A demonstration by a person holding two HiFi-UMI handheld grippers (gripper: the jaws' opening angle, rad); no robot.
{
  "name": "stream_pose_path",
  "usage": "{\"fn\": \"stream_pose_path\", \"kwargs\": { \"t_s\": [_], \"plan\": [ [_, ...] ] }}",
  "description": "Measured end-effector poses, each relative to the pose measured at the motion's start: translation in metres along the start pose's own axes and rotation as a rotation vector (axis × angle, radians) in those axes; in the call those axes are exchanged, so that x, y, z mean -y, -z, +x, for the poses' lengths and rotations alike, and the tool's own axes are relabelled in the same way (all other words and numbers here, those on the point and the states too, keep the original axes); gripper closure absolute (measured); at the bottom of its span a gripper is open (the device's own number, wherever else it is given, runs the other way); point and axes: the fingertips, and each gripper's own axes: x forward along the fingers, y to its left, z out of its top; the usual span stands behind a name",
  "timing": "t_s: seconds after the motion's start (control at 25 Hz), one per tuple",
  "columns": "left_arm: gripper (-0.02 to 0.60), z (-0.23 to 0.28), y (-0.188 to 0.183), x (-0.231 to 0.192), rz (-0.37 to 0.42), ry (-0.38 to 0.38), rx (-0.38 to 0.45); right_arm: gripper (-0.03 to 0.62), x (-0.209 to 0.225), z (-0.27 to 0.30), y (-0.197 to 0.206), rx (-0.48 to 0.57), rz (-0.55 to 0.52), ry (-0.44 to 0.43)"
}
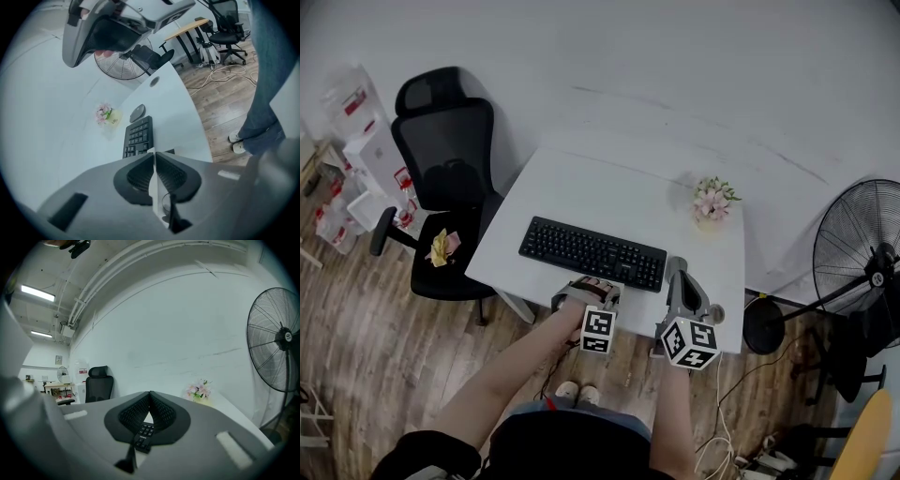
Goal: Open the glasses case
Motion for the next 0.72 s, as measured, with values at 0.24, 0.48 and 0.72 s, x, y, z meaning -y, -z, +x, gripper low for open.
{"fn": "stream_pose_path", "kwargs": {
  "t_s": [0.24,0.48,0.72],
  "plan": [
    [0.56,0.01,0.007,-0.025,-0.014,-0.021,-0.01,0.586,0.007,0.0,0.0,-0.005,0.001,0.01],
    [0.549,0.022,0.01,-0.036,-0.018,-0.004,-0.016,0.586,0.019,0.0,0.0,-0.012,-0.002,0.028],
    [0.538,0.03,0.012,-0.041,-0.023,0.009,-0.024,0.586,0.026,0.002,0.001,-0.013,0.003,0.041]
  ]
}}
